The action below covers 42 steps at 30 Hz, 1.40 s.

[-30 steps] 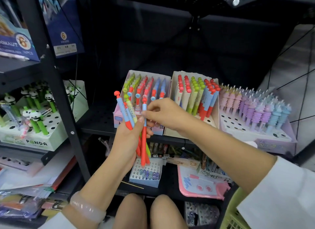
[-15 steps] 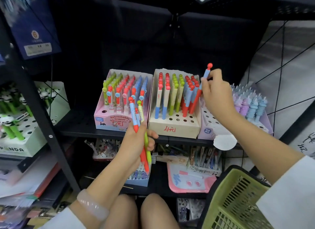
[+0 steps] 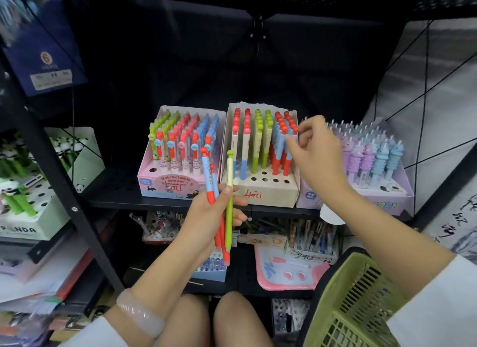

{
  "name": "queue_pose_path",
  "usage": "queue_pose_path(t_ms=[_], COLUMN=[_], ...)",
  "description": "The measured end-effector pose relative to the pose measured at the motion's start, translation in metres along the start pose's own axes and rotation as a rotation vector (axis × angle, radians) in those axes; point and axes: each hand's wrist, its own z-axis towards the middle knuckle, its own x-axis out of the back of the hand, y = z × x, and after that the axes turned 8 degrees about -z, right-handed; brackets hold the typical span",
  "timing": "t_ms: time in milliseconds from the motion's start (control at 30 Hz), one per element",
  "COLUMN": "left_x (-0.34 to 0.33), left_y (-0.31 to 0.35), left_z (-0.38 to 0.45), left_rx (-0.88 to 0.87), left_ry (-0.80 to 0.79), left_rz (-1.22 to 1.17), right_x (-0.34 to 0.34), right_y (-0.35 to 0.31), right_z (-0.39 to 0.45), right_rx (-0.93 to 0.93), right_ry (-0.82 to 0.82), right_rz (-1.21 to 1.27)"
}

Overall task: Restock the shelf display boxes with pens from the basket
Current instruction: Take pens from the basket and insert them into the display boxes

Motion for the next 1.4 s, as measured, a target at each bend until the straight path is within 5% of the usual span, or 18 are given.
queue_pose_path(t_ms=[167,400,500,667,1133,1400], left_x=[-0.014,-0.018,-0.019,-0.005,0.006,0.01], left_y=[-0.004,-0.002,-0.003,-0.004,-0.006,-0.001], left_z=[-0.002,-0.002,0.0,0.002,0.005,0.0], left_rx=[0.007,0.014,0.031,0.124,0.072,0.046], left_ry=[-0.071,-0.092,-0.093,0.026,0.063,0.011], left_rz=[0.012,0.011,-0.019,0.014,0.049,0.083], right_x=[-0.011,-0.005,-0.003,0.015,-0.006,-0.017], right_y=[-0.031,-0.035,-0.037,-0.026,-0.016,-0.022], right_z=[-0.023,-0.013,-0.009,0.024,0.03,0.028], right_rx=[-0.126,-0.195,-0.163,0.002,0.104,0.034], right_ry=[-0.628,-0.725,-0.636,-0.004,-0.02,-0.395], right_rz=[0.324,0.434,0.404,0.213,-0.153,-0.476])
